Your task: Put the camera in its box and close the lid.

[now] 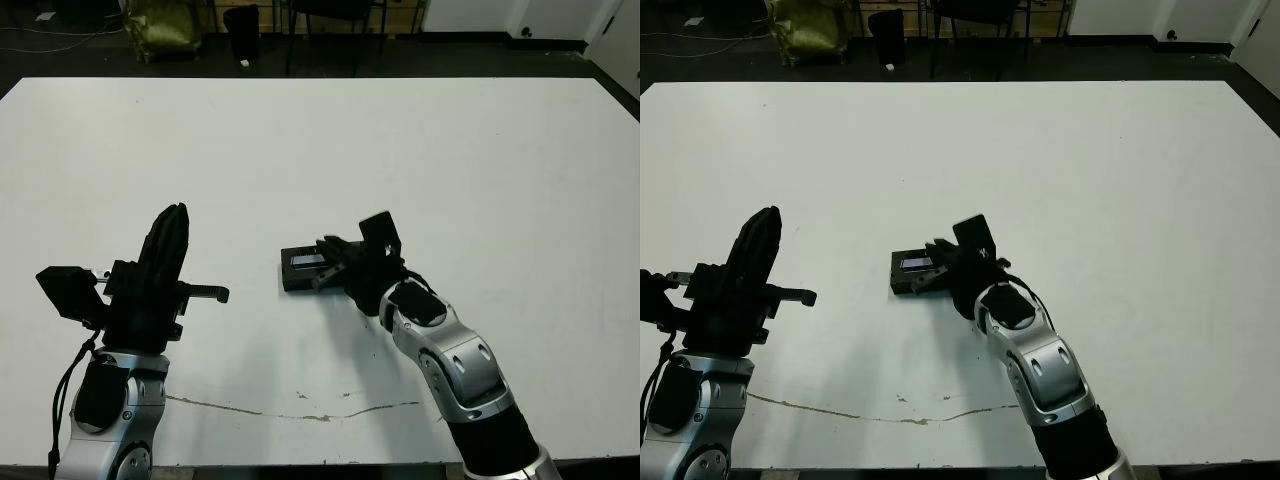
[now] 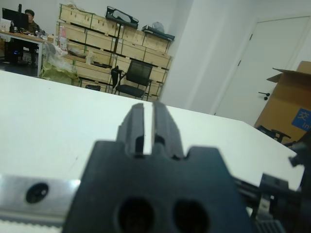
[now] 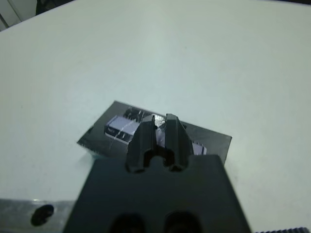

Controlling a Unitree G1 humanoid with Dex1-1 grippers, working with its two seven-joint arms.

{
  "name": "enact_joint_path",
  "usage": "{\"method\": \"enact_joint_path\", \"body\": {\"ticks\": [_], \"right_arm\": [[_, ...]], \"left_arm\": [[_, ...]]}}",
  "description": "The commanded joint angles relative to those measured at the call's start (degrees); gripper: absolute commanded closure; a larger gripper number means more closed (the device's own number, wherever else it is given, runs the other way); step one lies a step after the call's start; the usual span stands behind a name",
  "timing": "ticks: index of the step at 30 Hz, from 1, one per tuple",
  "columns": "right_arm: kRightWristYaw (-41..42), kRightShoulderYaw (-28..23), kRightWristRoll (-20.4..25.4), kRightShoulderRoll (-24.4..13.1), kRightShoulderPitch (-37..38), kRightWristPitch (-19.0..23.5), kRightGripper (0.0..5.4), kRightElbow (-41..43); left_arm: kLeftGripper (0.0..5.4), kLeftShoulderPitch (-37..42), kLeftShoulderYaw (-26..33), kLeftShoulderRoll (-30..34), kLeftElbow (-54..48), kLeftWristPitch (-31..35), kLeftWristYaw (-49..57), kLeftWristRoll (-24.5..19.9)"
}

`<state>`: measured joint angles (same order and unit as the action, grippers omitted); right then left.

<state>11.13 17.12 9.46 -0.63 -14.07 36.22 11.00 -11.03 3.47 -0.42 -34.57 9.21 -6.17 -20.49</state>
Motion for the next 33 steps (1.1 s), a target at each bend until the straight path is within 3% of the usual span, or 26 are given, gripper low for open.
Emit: {"method": "enact_joint_path", "body": {"ticks": [1, 7, 20, 25, 33], "right_arm": [[1.18, 0.04, -0.91, -1.86, 3.57, -0.87, 5.4, -1.93], [3.25, 0.08, -1.88, -3.72, 6.48, -3.77, 5.4, -3.74], [4.6, -2.92, -1.41, -6.29, 9.94, -2.68, 5.4, -1.89], [5.6, -5.94, 0.27, -6.96, 11.31, -4.39, 5.4, 3.5], [5.68, -16.6, 6.83, -8.97, 15.21, -6.92, 5.4, 22.51]], "left_arm": [[5.35, -0.47, -0.35, 0.25, 0.27, 0.55, 0.44, 0.13], [5.35, -0.57, -0.74, 0.46, 0.21, -0.18, 0.52, 0.74], [5.35, -0.86, -1.0, 0.3, 0.15, -0.06, 0.76, 0.58], [5.35, -0.73, -0.53, 0.62, 0.75, -0.58, 0.3, 0.48], [5.35, -0.86, 0.62, 1.19, 0.86, -0.14, 0.37, 0.04]]}}
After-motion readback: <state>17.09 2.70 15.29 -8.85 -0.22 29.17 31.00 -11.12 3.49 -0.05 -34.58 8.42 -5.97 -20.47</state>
